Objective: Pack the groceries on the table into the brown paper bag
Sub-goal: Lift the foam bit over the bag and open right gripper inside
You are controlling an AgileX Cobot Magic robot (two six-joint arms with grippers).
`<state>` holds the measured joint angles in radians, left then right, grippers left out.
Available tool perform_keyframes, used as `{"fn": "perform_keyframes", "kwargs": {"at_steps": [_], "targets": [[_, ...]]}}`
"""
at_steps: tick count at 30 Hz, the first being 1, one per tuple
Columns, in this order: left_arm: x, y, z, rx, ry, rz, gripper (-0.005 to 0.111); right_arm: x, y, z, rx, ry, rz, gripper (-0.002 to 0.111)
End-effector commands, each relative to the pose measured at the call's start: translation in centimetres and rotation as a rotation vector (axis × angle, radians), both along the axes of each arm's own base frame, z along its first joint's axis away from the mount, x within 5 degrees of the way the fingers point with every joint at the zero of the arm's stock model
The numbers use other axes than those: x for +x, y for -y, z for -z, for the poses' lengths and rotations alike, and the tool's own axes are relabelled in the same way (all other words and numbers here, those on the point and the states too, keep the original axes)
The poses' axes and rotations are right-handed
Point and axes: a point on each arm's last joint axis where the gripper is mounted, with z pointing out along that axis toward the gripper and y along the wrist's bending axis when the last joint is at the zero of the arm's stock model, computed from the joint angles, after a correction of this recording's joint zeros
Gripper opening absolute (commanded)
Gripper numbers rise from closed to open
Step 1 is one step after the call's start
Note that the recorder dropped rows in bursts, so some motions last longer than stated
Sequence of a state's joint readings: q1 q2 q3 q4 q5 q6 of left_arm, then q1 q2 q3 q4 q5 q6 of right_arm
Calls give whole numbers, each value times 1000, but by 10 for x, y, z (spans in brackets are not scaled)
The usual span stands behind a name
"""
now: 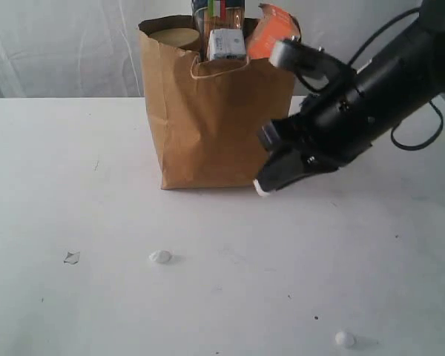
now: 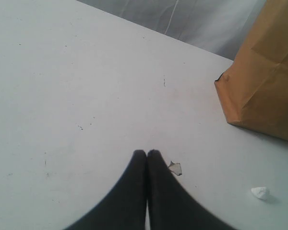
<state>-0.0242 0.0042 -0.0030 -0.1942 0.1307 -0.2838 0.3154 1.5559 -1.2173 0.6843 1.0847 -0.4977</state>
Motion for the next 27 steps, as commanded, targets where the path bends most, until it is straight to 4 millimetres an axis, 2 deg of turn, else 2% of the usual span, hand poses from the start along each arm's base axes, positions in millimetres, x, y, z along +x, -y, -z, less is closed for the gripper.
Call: {"fn": "perform_keyframes", "kwargs": {"at_steps": [1, 5, 9, 12, 15, 21, 27], "targets": [[0, 0, 1, -15, 2, -3, 0, 2, -18, -35, 276, 102, -58, 0], [0, 0, 1, -15, 2, -3, 0, 18, -25, -56, 431, 364, -31, 0], [0, 0, 1, -15, 2, -3, 0, 39, -24, -70, 569, 550, 137, 0], [0, 0, 1, -15, 2, -3, 0, 52, -21, -76, 593, 707, 211, 0], [0, 0, 1, -15, 2, -3, 0, 60, -19, -71, 489, 827, 184, 0], [0, 0, 1, -15, 2, -3, 0, 80, -15, -62, 350, 915, 227, 0], [0, 0, 1, -15, 2, -3, 0, 109, 2, -39, 91, 938, 429, 0]]}}
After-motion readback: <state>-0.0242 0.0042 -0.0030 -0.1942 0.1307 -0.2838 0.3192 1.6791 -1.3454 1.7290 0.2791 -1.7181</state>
